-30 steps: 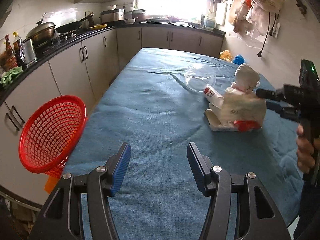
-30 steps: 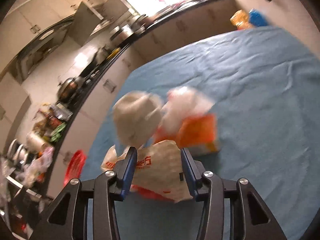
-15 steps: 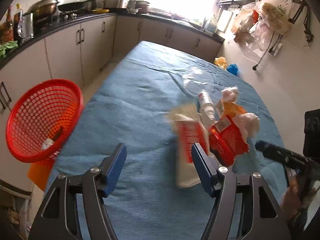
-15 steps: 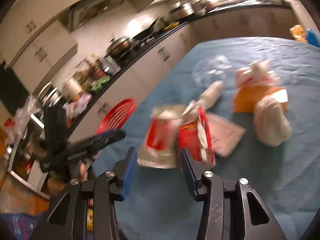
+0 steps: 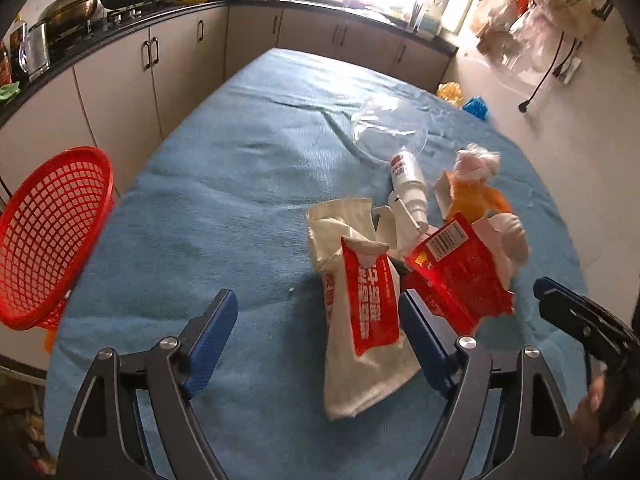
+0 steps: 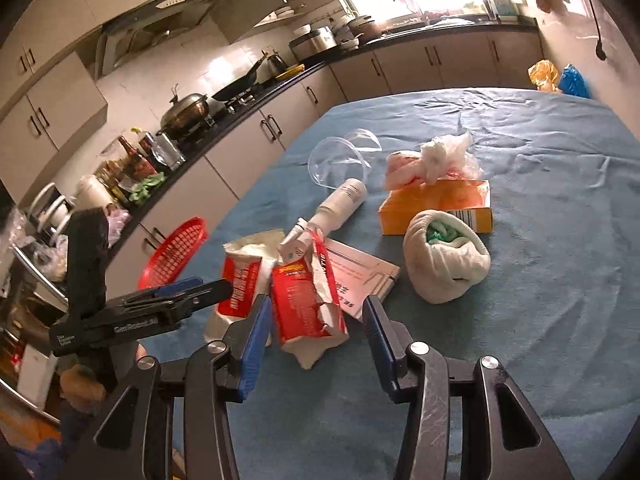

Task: Collect trash
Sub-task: 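Move both grippers back to the remaining trash on the table, then grasp the white paper bag with the left gripper while the right grasps the red wrapper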

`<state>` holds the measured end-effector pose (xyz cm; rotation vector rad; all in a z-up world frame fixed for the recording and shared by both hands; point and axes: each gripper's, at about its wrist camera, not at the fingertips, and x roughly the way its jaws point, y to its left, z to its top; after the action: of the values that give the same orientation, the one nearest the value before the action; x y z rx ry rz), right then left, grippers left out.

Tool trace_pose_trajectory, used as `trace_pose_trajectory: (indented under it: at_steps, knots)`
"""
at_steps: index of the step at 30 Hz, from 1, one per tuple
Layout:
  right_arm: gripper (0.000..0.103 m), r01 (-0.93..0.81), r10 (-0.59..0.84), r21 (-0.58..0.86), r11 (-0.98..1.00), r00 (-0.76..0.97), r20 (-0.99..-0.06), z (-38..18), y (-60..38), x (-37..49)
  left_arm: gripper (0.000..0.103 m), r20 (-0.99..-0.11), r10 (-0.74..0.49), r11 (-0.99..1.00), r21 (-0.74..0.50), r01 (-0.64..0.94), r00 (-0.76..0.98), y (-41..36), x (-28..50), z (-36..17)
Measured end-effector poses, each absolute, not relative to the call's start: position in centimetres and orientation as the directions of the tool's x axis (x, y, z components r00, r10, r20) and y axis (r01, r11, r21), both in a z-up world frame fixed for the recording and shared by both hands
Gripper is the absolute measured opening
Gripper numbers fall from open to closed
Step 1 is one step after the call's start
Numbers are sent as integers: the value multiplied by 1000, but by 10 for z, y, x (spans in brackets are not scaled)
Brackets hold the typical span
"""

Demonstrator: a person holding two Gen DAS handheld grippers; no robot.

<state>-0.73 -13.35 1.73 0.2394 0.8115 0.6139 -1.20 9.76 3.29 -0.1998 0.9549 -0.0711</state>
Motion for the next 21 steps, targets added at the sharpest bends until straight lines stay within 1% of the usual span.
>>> trace_pose_trajectory:
  at_steps: [2,5,6,7,8,9,10,11,12,13,14,15,16,18,21]
  knots:
    - [51,-416,578,404,815,539,-613,17,-126,-4,81,-813,-112,986,-161,-37,572,91,-4,25]
    - [51,-399,556,389,830,546,-627,14,-122,3,81,-810,-129,985,-173,-23,571,88,0,15]
    - [51,-391,550,388,835,544,-634,12,-119,7,79,-805,-128,985,-172,-22,579,87,0,14]
    - [51,-389,545,384,838,543,-639,11,-117,10,76,-796,-120,987,-162,-17,593,85,-2,14]
    - [51,-386,533,371,844,543,-649,10,-114,14,66,-788,-128,987,-161,-2,602,83,-3,14]
    - [51,-384,524,361,850,543,-656,9,-112,16,52,-782,-139,986,-169,9,608,82,-3,15]
    - [49,-383,514,349,855,541,-665,6,-107,20,44,-773,-150,984,-176,19,617,81,-5,17]
    - [46,-384,511,345,857,538,-671,3,-104,23,39,-769,-158,983,-179,29,620,81,-6,18]
    - [45,-385,511,344,856,531,-677,-1,-100,26,39,-768,-152,985,-170,31,623,81,-7,18]
    - [40,-394,509,336,855,522,-684,-5,-95,28,39,-765,-148,986,-163,34,627,80,-8,18]
    - [30,-401,506,326,856,520,-688,-7,-91,28,39,-759,-154,985,-169,37,633,82,-10,18]
    - [24,-413,497,305,858,519,-695,-10,-86,27,39,-756,-160,983,-179,35,635,84,-13,19]
    - [10,-421,487,285,861,523,-699,-11,-83,25,39,-751,-164,982,-187,32,639,86,-14,19]
    - [7,-432,480,263,863,536,-694,-12,-81,22,39,-727,-161,982,-188,32,667,90,-21,23]
    - [6,-437,502,274,857,586,-637,-4,-90,16,39,-684,-153,982,-184,34,713,90,-30,30]
